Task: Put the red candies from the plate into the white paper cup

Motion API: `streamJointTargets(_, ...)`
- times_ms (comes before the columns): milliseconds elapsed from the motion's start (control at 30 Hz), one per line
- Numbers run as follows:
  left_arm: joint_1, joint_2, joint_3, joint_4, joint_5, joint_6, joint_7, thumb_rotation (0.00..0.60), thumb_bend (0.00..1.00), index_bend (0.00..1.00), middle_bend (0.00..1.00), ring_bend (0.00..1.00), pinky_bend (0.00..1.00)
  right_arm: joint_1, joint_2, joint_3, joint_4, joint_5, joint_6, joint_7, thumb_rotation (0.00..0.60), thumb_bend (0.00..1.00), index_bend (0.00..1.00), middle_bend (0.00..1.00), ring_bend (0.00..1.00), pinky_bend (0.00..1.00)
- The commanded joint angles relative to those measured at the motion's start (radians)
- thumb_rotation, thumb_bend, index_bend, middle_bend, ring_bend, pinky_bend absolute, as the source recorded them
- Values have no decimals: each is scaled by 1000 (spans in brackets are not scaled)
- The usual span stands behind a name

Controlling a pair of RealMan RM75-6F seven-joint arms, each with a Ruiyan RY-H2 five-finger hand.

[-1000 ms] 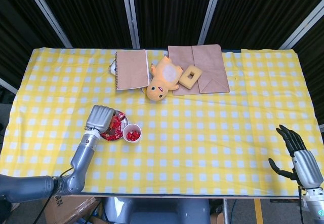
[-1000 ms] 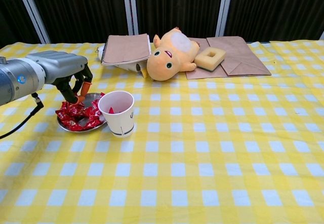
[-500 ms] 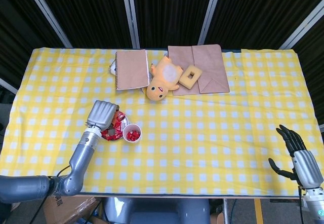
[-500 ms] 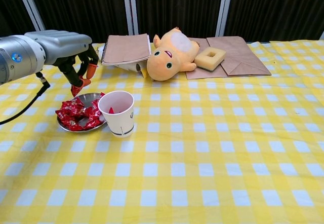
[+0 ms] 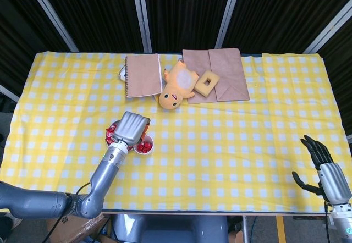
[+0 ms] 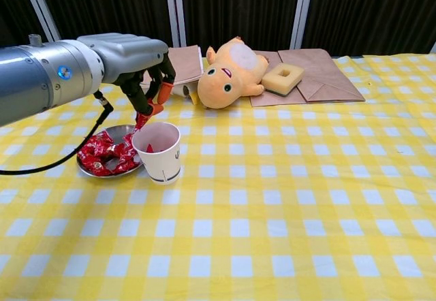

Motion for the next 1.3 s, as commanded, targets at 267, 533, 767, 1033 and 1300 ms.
streamJointTargets(267,-21,-39,14,8,-26,7,25,600,423,555,617,936,950,0,2,1,-2,-1,2,6,600,424,0,0,0,0)
streamJointTargets(533,-17,-31,21,4,-33,7,10,600,405,504,540,936,950,0,1,1,-2,-1,2,5,600,423,0,0,0,0)
streamJointTargets(767,-11,-20,22,-3,-12,10,-16,600,403,492,532,935,950,0,1,1,-1,2,1,3,600,424,0,0,0,0)
streamJointTargets(1033,17,54,42,-21,-12,16,-28,600,301,368,396,934,950,-1,1,1,0,1,2,6,600,423,0,0,0,0)
streamJointTargets(1300,60,129,84,-3,-62,-16,-53,600,239,296,325,934,950,0,0,0,0,0,-1,1,600,424,0,0,0,0)
